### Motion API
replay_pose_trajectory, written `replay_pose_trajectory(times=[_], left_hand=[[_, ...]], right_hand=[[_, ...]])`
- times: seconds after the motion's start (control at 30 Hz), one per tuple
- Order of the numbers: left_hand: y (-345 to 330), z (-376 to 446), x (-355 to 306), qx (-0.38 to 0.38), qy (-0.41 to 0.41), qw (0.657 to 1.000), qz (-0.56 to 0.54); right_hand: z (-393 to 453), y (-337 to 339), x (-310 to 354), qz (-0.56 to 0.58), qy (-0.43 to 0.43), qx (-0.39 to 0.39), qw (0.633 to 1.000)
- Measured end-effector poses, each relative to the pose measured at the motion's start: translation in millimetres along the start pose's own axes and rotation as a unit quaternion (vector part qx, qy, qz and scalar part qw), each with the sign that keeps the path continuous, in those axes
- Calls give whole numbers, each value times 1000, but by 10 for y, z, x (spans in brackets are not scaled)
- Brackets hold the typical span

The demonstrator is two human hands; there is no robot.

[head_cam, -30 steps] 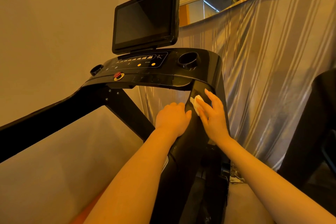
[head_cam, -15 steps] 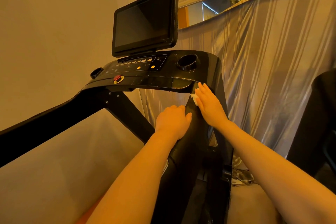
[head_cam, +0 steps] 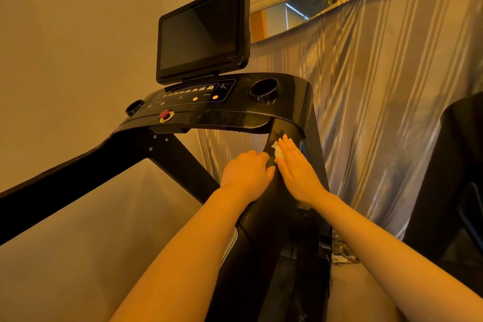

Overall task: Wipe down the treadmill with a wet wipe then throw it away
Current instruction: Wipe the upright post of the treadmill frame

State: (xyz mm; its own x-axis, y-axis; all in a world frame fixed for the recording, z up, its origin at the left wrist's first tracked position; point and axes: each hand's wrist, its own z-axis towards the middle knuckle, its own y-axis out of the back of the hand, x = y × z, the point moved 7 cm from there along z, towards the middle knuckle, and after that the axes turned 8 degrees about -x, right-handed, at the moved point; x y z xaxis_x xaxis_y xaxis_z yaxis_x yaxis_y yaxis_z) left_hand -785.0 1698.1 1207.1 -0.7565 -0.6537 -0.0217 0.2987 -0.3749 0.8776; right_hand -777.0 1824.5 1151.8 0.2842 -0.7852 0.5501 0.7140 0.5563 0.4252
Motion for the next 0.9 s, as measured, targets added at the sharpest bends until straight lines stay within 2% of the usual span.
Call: replay_pose_trajectory(times=[0.17,0.3,0.33,0.47,0.67,0.9], left_hand=[[-71,-33,20,47,12,998,-44],[-78,-103,2,58,13,997,-58],[-73,-113,-3,56,12,997,-57],[-50,-151,-46,50,-7,997,-63],[-60,-137,-91,49,-38,998,-30],[-92,-138,-76,52,-36,998,-26]], right_hand=[[388,66,-35,-131,-17,25,991],[547,89,13,-201,8,3,980],[539,73,13,-198,24,-1,980],[345,33,-29,-59,21,21,998],[105,21,41,-6,36,28,999],[513,19,-50,-109,1,41,993]])
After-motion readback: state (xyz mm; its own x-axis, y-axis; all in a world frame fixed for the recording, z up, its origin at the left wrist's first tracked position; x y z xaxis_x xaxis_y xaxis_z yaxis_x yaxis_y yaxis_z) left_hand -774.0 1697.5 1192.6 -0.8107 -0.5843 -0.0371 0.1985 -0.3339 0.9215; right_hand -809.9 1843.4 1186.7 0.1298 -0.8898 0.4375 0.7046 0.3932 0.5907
